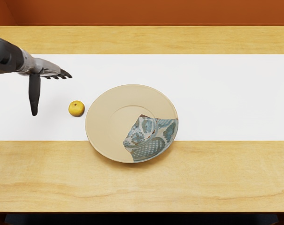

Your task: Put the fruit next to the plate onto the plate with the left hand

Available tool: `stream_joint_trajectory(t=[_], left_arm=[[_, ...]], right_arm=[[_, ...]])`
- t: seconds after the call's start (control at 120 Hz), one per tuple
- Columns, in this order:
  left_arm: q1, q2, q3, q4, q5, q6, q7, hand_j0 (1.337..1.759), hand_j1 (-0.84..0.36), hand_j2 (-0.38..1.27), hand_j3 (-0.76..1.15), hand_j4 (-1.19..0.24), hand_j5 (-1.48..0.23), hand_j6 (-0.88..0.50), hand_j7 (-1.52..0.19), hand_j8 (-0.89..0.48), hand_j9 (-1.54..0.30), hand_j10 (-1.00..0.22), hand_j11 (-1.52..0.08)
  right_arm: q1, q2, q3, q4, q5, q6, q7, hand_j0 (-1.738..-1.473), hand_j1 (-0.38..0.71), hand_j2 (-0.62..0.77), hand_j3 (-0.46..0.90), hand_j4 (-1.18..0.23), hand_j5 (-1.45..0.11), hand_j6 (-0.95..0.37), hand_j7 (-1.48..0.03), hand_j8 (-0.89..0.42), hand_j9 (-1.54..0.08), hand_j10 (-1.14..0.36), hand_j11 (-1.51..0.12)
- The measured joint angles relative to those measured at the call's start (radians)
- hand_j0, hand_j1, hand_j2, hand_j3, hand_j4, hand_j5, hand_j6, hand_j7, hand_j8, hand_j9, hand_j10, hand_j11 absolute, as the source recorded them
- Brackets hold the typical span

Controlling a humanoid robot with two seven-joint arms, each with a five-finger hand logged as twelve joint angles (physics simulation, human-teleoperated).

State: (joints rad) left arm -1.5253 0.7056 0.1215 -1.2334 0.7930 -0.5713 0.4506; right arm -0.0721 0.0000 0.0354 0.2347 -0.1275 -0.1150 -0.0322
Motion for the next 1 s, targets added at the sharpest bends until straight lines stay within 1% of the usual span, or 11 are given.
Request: stream_joint_trajectory(t=[0.058,0.117,0.183,0.275,0.375,0.483,0.575,0.783,1.0], left_arm=[[0.013,0.000,0.001,-0.080,0.051,0.062,0.021,1.658,0.35,0.00,0.00,0.00,0.00,0.00,0.00,0.00,0.00,0.00,0.00],[0.035,-0.006,0.002,-0.137,0.101,0.133,0.038,1.658,0.35,0.00,0.00,0.00,0.00,0.00,0.00,0.00,0.00,0.00,0.00],[0.065,-0.015,0.003,-0.173,0.159,0.217,0.050,1.658,0.35,0.00,0.00,0.00,0.00,0.00,0.00,0.00,0.00,0.00,0.00],[0.095,-0.035,0.005,-0.197,0.224,0.301,0.058,1.658,0.35,0.00,0.00,0.00,0.00,0.00,0.00,0.00,0.00,0.00,0.00],[0.129,-0.051,0.007,-0.206,0.273,0.369,0.061,1.658,0.34,0.00,0.00,-0.01,-0.01,-0.02,-0.01,-0.02,-0.01,-0.01,-0.01],[0.153,-0.080,0.008,-0.205,0.297,0.403,0.063,1.658,0.26,0.02,0.00,-0.08,-0.09,-0.08,-0.09,-0.08,-0.09,-0.07,-0.09],[0.164,-0.095,0.009,-0.198,0.309,0.416,0.064,1.658,0.20,0.03,0.00,-0.12,-0.16,-0.13,-0.16,-0.13,-0.16,-0.12,-0.16],[0.179,-0.104,0.019,-0.180,0.347,0.419,0.081,1.658,0.07,0.05,0.00,-0.24,-0.30,-0.24,-0.30,-0.24,-0.30,-0.24,-0.30],[0.209,-0.126,0.030,-0.155,0.380,0.434,0.085,1.658,0.01,0.06,0.00,-0.29,-0.38,-0.29,-0.37,-0.29,-0.37,-0.29,-0.37]], right_arm=[[0.000,0.000,0.000,0.000,0.000,0.000,0.000,-1.658,-0.31,-0.01,0.00,-0.03,-0.04,-0.03,-0.04,-0.03,-0.04,-0.03,-0.04],[-0.001,0.000,-0.001,0.000,0.000,0.000,0.000,-1.658,-0.31,-0.01,0.00,-0.03,-0.04,-0.03,-0.04,-0.03,-0.04,-0.03,-0.04],[-0.001,0.000,-0.001,0.000,0.000,0.000,0.000,-1.658,-0.31,-0.01,0.00,-0.03,-0.04,-0.03,-0.04,-0.03,-0.04,-0.03,-0.04],[-0.001,0.000,-0.001,0.000,0.000,0.000,0.000,-1.658,-0.31,-0.01,0.00,-0.03,-0.04,-0.03,-0.04,-0.03,-0.04,-0.03,-0.04],[-0.001,0.000,-0.002,0.000,0.000,0.000,0.000,-1.658,-0.31,-0.01,0.00,-0.03,-0.04,-0.03,-0.04,-0.03,-0.04,-0.03,-0.04],[-0.001,0.000,-0.002,0.000,-0.001,0.000,0.000,-1.658,-0.31,-0.01,0.00,-0.03,-0.04,-0.03,-0.04,-0.03,-0.04,-0.03,-0.04],[-0.002,0.000,-0.003,0.000,-0.001,0.000,0.000,-1.658,-0.31,-0.01,0.00,-0.03,-0.04,-0.03,-0.04,-0.03,-0.04,-0.03,-0.04],[-0.003,0.000,-0.003,0.000,-0.001,0.000,0.000,-1.658,-0.31,-0.01,0.00,-0.03,-0.04,-0.03,-0.04,-0.03,-0.04,-0.03,-0.04],[-0.003,0.000,-0.003,0.000,-0.001,0.000,0.000,-1.658,-0.31,-0.01,0.00,-0.03,-0.04,-0.03,-0.04,-0.03,-0.04,-0.03,-0.04]])
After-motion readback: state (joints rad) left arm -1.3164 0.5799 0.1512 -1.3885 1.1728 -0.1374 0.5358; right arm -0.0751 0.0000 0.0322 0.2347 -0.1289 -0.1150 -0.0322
